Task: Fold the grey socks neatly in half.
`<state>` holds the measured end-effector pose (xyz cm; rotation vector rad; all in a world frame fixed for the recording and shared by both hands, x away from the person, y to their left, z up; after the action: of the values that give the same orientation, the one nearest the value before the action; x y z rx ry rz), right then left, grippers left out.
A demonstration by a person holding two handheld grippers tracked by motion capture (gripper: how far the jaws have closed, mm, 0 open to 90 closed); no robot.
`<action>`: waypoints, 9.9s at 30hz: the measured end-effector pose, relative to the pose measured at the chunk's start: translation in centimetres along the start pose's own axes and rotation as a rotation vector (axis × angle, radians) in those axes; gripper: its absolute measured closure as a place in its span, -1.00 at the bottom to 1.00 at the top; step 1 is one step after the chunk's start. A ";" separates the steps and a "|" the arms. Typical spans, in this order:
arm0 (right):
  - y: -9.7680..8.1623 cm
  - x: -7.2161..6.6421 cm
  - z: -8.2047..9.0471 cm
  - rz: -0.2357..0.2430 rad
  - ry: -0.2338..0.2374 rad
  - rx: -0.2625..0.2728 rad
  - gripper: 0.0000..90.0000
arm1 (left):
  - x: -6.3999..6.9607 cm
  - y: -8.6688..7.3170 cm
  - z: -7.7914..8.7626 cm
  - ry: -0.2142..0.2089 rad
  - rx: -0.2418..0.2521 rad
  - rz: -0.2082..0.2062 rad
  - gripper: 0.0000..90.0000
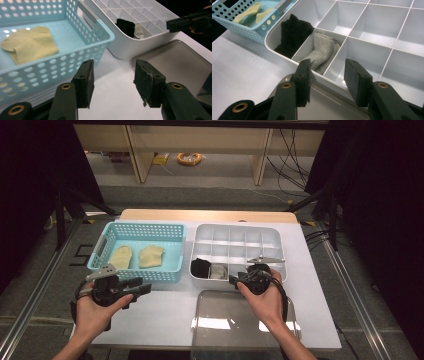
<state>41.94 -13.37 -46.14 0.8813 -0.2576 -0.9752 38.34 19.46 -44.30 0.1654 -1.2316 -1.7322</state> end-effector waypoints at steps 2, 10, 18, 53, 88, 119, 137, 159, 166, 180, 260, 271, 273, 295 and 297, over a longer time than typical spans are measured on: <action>0.0 -0.1 0.1 0.002 0.001 0.005 0.28 | -0.2 0.7 0.0 0.013 0.013 -0.005 0.10; -0.3 -0.1 0.4 -0.007 -0.002 0.004 0.27 | -1.0 3.1 -0.5 0.040 0.035 -0.016 0.09; -0.5 -0.2 0.5 -0.024 -0.006 0.012 0.26 | -2.4 4.7 -1.2 0.087 0.030 -0.009 0.07; -0.8 -0.8 0.5 -0.043 0.017 -0.002 0.26 | -12.5 6.2 -8.9 0.303 -0.330 0.083 0.07; -0.5 -0.7 1.0 -0.027 0.016 0.016 0.35 | -13.3 4.0 -11.2 0.369 -0.545 0.050 0.65; -0.5 -0.7 0.9 -0.029 0.012 0.017 0.34 | -10.7 7.1 -8.0 0.294 -0.344 -0.048 0.96; -0.6 -0.8 0.9 -0.029 0.020 0.014 0.33 | -7.6 8.7 -5.1 0.223 -0.107 -0.105 0.96; -0.7 -0.8 0.6 -0.010 0.016 0.015 0.33 | -5.2 8.6 -4.0 0.156 0.107 -0.106 0.96; -0.7 -0.9 0.6 -0.024 0.012 0.019 0.32 | -4.9 8.4 -3.6 0.139 0.143 -0.103 0.96; -0.7 -0.8 0.6 0.000 -0.004 0.013 0.32 | -4.5 8.6 -2.0 0.110 0.199 -0.096 0.96; -0.6 -1.5 0.5 0.012 0.018 0.023 0.32 | -0.6 -0.8 6.5 -0.026 0.272 -0.107 0.96; -0.7 -2.0 0.4 -0.024 0.027 0.007 0.32 | -2.1 -2.5 7.7 0.042 0.251 -0.091 0.95; -0.7 -2.0 0.5 -0.012 0.021 0.004 0.32 | -2.3 -2.8 7.6 0.058 0.236 -0.096 0.95; -0.7 -2.1 0.3 0.003 0.029 0.016 0.31 | 3.4 -6.8 -2.4 -0.067 -0.214 -0.224 0.76; -0.6 -2.1 0.3 0.002 0.033 0.016 0.31 | 4.2 -7.1 -2.9 -0.101 -0.223 -0.253 0.68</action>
<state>40.17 -12.02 -46.02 0.9110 -0.2387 -0.9567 33.45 14.50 -49.58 0.1056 -1.1155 -2.1060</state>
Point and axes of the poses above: each handheld gripper's, and its own axes: z roughly backward along the jaws, y roughly out of its top, x roughly to its right, the point moved 7 cm from there along -z, roughly forward along the jaws, and after that the axes turned 7 degrees about z, right-handed, at the moved point
